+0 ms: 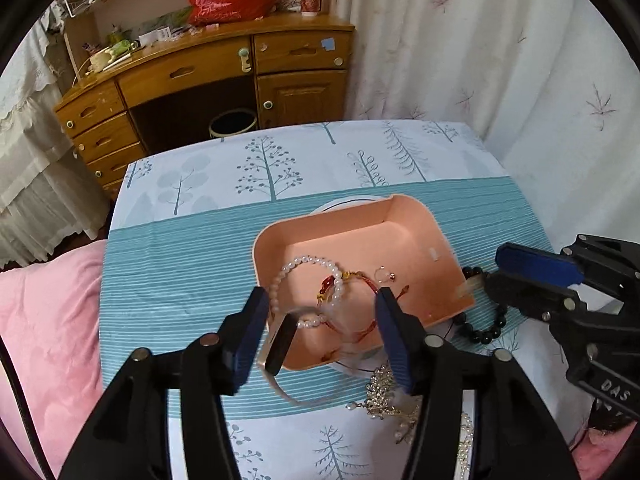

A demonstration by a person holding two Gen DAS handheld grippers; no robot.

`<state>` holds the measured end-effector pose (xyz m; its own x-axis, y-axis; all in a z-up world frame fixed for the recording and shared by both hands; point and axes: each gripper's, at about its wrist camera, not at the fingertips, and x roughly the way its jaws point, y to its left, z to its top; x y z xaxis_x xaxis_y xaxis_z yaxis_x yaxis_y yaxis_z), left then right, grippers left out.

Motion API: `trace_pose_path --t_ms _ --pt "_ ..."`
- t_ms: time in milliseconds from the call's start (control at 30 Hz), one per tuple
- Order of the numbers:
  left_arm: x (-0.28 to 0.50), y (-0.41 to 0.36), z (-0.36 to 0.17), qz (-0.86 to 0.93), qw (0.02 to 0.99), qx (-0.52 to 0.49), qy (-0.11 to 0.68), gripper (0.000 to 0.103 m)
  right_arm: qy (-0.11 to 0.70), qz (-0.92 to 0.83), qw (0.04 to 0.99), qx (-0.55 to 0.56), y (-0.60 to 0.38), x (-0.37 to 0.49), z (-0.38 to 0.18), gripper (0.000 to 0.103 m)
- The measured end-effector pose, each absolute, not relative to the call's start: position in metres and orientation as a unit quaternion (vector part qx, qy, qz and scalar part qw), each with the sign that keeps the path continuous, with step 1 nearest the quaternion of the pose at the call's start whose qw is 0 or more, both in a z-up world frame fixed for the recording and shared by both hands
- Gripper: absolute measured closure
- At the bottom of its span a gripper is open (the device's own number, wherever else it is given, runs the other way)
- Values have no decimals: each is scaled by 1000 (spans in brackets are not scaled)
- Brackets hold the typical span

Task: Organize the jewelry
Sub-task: 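Carry both items over the pink box and open both tools to release them, then withdraw both open tools from the box back over the table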

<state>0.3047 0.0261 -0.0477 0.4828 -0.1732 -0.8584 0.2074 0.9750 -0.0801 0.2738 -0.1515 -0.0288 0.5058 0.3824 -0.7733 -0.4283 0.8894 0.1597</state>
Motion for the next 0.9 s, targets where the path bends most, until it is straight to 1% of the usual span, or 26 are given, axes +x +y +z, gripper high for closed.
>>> trace_pose_path --t_ms 67,133,200,267,700,900 --pt "302 27 -45 -122 862 10 493 32 441 226 868 -28 -153 273 -30 82" --pt "298 27 -39 -128 864 7 486 31 438 225 870 -25 -156 272 -27 81" --pt "294 27 -34 -124 869 11 478 30 434 222 873 -20 -158 270 -24 77" --pt "289 26 -30 -123 872 14 473 26 430 217 876 -22 -160 266 -20 73" --pt "232 15 -24 -134 878 32 458 25 397 188 898 -30 -181 207 0 73" --pt "206 -2 -30 -166 873 43 456 25 385 169 907 -33 -195 174 -6 71"
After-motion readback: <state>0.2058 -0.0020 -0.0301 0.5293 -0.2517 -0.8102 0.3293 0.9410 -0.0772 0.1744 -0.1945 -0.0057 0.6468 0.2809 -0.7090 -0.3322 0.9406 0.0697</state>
